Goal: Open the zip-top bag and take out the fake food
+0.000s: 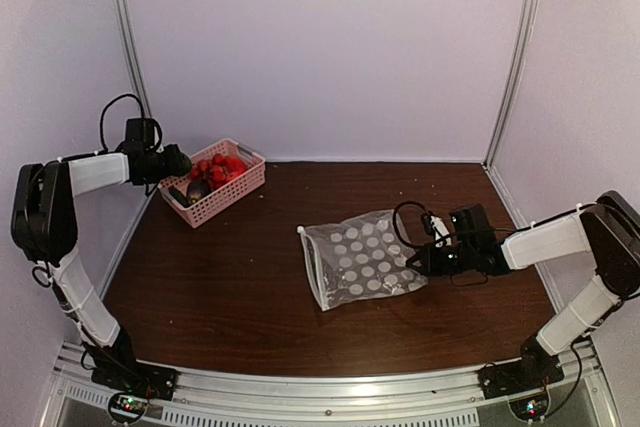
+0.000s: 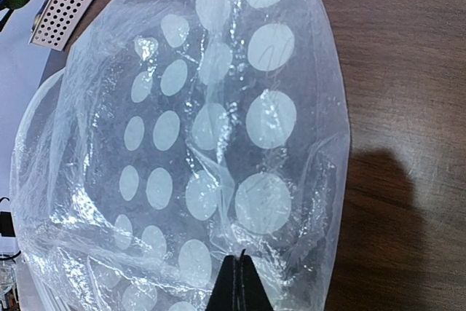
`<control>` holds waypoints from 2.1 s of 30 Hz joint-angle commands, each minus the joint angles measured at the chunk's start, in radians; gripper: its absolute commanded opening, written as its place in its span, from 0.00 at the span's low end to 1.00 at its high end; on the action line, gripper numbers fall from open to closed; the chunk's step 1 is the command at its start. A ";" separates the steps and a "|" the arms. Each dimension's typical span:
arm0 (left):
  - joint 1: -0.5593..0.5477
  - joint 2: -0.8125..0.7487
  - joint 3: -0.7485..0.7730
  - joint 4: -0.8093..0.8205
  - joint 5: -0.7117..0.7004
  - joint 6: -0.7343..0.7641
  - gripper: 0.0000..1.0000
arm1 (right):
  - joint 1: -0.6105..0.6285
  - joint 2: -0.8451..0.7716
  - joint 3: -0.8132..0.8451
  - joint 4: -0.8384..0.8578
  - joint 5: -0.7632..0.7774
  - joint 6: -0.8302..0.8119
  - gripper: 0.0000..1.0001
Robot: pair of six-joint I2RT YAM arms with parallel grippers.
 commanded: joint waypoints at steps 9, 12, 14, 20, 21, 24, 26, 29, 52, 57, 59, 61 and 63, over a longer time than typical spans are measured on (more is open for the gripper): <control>0.005 0.183 0.192 -0.127 -0.165 0.079 0.56 | -0.006 -0.039 -0.011 0.006 -0.017 -0.007 0.00; 0.005 0.216 0.225 -0.167 -0.172 0.086 0.63 | -0.006 -0.037 -0.002 -0.001 -0.024 -0.016 0.00; 0.005 0.225 0.235 -0.178 -0.169 0.089 0.68 | -0.007 -0.037 0.006 -0.008 -0.027 -0.021 0.00; 0.005 0.198 0.250 -0.184 -0.098 0.093 0.89 | -0.005 -0.054 0.024 -0.022 -0.051 -0.055 0.00; 0.005 0.192 0.250 -0.185 -0.089 0.094 0.96 | -0.004 -0.060 0.029 -0.027 -0.054 -0.064 0.00; 0.005 0.150 0.239 -0.184 -0.051 0.096 0.98 | -0.004 -0.078 0.040 -0.039 -0.061 -0.092 0.00; 0.001 0.117 0.225 -0.179 -0.017 0.099 0.98 | -0.001 -0.089 0.042 -0.039 -0.069 -0.107 0.00; -0.031 0.065 0.201 -0.175 0.018 0.119 0.98 | 0.009 -0.098 0.043 -0.036 -0.075 -0.110 0.00; -0.632 -0.023 0.012 -0.026 0.272 0.339 0.98 | 0.072 -0.282 -0.039 -0.225 0.044 -0.116 0.40; -0.735 -0.026 -0.018 0.006 0.282 0.368 0.98 | 0.067 -0.308 -0.076 -0.255 0.052 -0.106 0.36; -0.757 -0.028 -0.037 0.028 0.303 0.359 0.98 | 0.067 -0.302 -0.080 -0.261 0.047 -0.096 0.36; -0.783 -0.027 -0.058 0.045 0.298 0.361 0.98 | 0.067 -0.297 -0.095 -0.245 0.031 -0.082 0.37; -0.812 -0.017 -0.077 0.058 0.288 0.365 0.98 | 0.067 -0.292 -0.109 -0.221 0.024 -0.069 0.34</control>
